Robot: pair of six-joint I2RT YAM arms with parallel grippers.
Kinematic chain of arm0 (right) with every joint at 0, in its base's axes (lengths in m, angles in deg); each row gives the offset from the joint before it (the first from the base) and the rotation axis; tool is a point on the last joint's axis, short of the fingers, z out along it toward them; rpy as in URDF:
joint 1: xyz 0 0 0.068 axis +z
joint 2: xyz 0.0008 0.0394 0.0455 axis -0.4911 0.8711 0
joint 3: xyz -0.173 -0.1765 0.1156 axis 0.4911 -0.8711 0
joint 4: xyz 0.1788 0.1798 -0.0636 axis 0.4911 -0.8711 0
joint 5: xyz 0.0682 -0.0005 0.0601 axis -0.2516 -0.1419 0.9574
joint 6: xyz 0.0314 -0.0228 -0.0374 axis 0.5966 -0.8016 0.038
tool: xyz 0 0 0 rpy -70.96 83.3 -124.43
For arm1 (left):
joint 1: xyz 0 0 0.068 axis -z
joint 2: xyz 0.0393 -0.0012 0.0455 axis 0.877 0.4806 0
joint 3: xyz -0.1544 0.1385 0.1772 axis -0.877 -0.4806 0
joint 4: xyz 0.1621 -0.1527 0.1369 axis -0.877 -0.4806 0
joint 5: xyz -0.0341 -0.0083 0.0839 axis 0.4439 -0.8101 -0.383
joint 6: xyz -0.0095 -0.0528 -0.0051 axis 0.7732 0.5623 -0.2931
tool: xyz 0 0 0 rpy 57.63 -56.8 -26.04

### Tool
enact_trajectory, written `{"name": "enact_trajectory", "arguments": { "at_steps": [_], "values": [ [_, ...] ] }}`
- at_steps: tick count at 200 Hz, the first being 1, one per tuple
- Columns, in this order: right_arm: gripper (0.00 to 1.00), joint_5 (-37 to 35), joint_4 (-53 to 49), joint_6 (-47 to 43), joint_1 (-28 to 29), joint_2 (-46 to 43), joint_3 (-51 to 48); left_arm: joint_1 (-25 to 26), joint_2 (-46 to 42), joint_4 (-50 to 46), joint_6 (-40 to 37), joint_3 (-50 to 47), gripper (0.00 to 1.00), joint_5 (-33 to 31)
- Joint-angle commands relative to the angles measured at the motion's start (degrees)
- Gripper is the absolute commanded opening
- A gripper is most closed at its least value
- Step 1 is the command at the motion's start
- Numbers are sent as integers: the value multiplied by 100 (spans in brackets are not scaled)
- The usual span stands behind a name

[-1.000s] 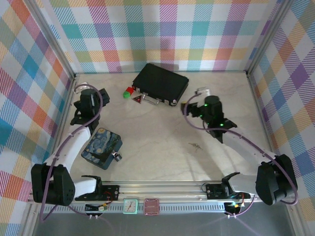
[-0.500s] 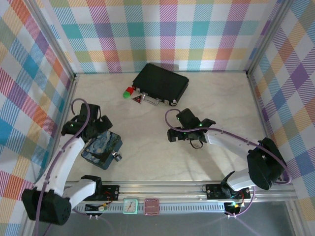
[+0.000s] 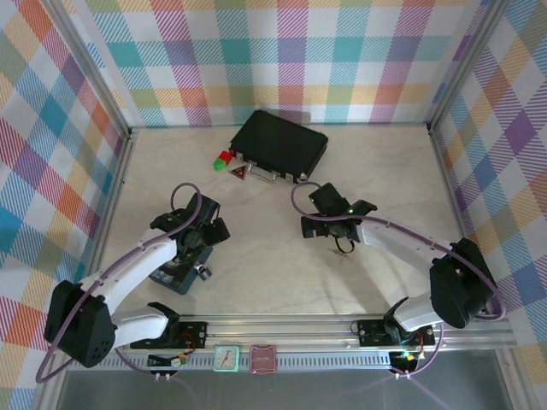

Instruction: Unlock the padlock with the key

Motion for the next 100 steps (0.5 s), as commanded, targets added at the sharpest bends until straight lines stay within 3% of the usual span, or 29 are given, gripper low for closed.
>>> {"name": "enact_trajectory", "arguments": {
  "at_steps": [1, 52, 74, 100],
  "values": [
    [99, -11, -80, 25, -41, -260, -183, 49, 268, 1006, -392, -114, 100, 297],
    [99, 251, 88, 96, -415, -470, -447, 531, 1466, 2625, -859, 122, 100, 1154],
    [99, 273, 75, 97, -578, -526, -457, 942, 2127, 2658, -954, 784, 99, 1225],
    [99, 369, 104, 116, -741, -705, -575, 973, 2305, 2200, -1051, 1370, 100, 1021]
  ]
}}
